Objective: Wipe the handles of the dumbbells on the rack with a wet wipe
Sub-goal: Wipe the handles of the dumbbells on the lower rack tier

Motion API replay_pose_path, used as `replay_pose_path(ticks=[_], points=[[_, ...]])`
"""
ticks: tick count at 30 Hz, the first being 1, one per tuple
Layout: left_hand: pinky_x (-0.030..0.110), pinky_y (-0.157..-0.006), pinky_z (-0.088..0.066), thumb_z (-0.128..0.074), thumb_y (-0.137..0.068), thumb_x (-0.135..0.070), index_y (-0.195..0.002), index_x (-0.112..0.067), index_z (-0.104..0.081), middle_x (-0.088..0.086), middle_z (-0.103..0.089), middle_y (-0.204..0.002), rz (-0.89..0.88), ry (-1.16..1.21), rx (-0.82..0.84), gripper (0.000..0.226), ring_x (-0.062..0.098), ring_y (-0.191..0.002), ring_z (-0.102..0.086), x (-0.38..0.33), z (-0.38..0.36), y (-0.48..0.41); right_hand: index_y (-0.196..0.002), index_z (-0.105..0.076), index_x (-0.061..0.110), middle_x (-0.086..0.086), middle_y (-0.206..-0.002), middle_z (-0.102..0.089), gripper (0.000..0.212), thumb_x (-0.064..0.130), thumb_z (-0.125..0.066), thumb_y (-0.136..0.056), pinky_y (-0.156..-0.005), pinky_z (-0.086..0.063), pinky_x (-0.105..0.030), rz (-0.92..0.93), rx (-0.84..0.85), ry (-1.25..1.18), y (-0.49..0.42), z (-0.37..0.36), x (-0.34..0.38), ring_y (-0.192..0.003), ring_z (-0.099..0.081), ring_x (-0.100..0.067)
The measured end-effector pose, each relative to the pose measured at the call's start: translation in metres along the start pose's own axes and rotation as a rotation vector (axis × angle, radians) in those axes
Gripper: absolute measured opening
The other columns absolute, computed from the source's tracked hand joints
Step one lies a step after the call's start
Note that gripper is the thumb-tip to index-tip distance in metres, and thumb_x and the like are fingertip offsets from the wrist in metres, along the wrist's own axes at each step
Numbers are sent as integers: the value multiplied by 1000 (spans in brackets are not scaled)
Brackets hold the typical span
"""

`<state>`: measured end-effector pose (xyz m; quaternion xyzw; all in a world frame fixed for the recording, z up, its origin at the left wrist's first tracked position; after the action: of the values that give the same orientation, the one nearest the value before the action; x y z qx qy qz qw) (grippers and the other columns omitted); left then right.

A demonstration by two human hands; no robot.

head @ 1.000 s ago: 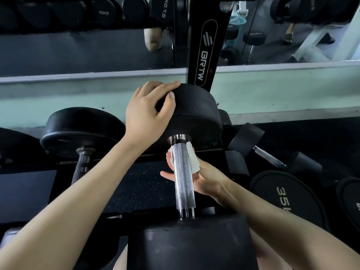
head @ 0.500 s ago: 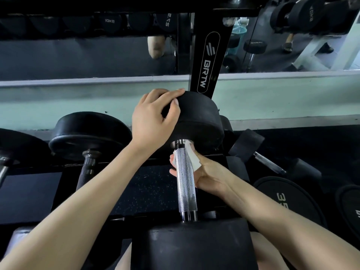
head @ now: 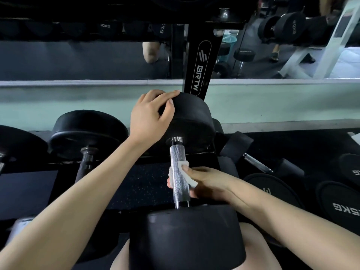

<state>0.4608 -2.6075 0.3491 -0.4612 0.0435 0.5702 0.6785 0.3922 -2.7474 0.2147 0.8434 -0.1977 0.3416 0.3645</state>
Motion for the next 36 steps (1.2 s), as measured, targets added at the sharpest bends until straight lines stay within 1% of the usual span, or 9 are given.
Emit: replay_pose_path(ticks=[5, 11, 17, 21, 23, 28, 30, 33, 36], points=[[14, -83, -32, -32, -88, -39, -116, -27, -67, -5, -63, -108, -12, 13, -15, 47, 15, -101, -52, 0, 1, -1, -118, -52, -13, -20, -103, -54, 79, 44, -70, -67, -56, -50, -18, -32, -137, 291, 11, 0, 2, -86, -55, -21], [16, -84, -32, -29, -86, -44, -117, -29, -66, -8, -62, -109, -11, 4, -9, 51, 12, -104, -50, 0, 2, 0, -73, -64, 11, 0, -65, -60, 34, 44, -71, -69, -62, -44, -20, -51, -235, 629, 26, -5, 10, -59, -54, -8], [32, -105, -30, -35, -90, -42, -123, -29, -62, 4, -56, -124, 33, -94, 56, 44, 24, -118, -44, -5, 9, 3, -102, -63, -8, 2, -72, -57, 47, 34, -70, -81, -65, -40, -20, 105, -584, 761, 40, -5, 39, -66, -50, -8], [14, -77, -33, -53, -92, -26, -111, -20, -67, -4, -55, -98, 38, -117, -79, 25, 13, -90, -53, -36, 47, 34, -102, -62, -9, 3, -62, -50, 47, 34, -68, -82, -52, -40, -19, 233, -701, 665, 40, -17, 53, -54, -46, -8], [11, -62, -41, -56, -92, -18, -96, -17, -70, -9, -60, -78, 127, 27, 87, 15, 4, -67, -56, -43, 49, 57, -107, -61, -7, 4, -65, -51, 44, 30, -67, -85, -52, -41, -17, 245, -694, 602, 37, -24, 55, -56, -48, -7], [36, -70, -56, -55, -91, -17, -78, -10, -70, 3, -71, -69, 363, 120, 340, 21, 17, -63, -69, -19, 26, 88, -121, -54, -6, -6, -88, -55, 32, 7, -49, -92, -66, -43, -23, 134, -579, 690, 25, -41, 62, -77, -53, -17], [35, -69, -54, -57, -91, -25, -75, -6, -70, 9, -71, -70, 420, 75, 395, 28, 22, -68, -69, -11, 15, 91, -126, -49, -8, -8, -97, -52, 35, 0, -41, -92, -75, -43, -26, 117, -479, 721, 24, -49, 59, -86, -50, -19], [27, -51, -35, -56, -91, -41, -61, -5, -62, 7, -60, -57, 432, -49, 442, 47, 23, -58, -55, -13, 2, 93, -121, -56, 1, 1, -96, -59, 35, -4, -37, -92, -64, -41, -10, 119, -379, 754, 43, -55, 54, -81, -53, -6], [24, -42, -24, -62, -88, -38, -43, -15, -35, -1, -34, -43, 466, -62, 385, 57, 13, -44, -31, -14, -3, 89, -103, -63, 23, 7, -99, -64, 23, 27, -41, -99, -77, -43, -17, 180, -401, 943, 72, -55, 46, -93, -57, -4]])
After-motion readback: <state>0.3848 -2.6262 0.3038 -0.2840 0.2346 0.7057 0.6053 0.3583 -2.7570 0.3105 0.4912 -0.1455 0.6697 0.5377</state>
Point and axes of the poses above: each hand's wrist, its own y-axis away from the middle knuckle, its own z-axis out of the back of the hand, x = y × z, the point moved 6 cm from there along -y, towards the middle knuckle
